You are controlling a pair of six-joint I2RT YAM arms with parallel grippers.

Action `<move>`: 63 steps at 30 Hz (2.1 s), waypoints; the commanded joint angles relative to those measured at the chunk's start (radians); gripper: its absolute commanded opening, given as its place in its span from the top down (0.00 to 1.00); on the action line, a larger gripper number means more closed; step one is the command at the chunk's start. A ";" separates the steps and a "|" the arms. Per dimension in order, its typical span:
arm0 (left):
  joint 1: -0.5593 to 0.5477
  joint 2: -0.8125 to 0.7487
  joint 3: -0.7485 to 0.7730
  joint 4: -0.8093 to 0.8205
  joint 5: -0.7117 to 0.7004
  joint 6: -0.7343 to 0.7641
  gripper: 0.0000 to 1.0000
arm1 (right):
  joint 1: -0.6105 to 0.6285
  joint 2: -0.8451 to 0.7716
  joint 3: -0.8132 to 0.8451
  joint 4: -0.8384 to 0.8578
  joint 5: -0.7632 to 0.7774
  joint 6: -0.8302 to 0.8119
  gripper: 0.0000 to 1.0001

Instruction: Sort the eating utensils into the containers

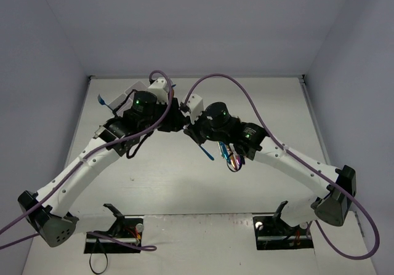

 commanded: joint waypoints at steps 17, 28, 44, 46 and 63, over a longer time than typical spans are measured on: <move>-0.020 -0.089 -0.045 0.075 -0.264 0.163 1.00 | 0.009 -0.019 0.034 0.076 0.100 0.022 0.42; 0.391 -0.101 0.026 0.050 -0.383 0.410 1.00 | -0.156 -0.085 -0.094 0.067 0.163 0.137 0.11; 0.645 0.236 0.272 0.272 -0.408 0.497 1.00 | -0.222 -0.195 -0.229 0.013 0.210 0.151 0.00; 0.683 0.260 0.263 0.315 -0.415 0.500 1.00 | -0.225 -0.193 -0.238 0.011 0.207 0.153 0.00; 0.698 0.361 0.136 0.373 -0.390 0.530 0.79 | -0.248 -0.118 -0.278 0.002 0.208 0.182 0.00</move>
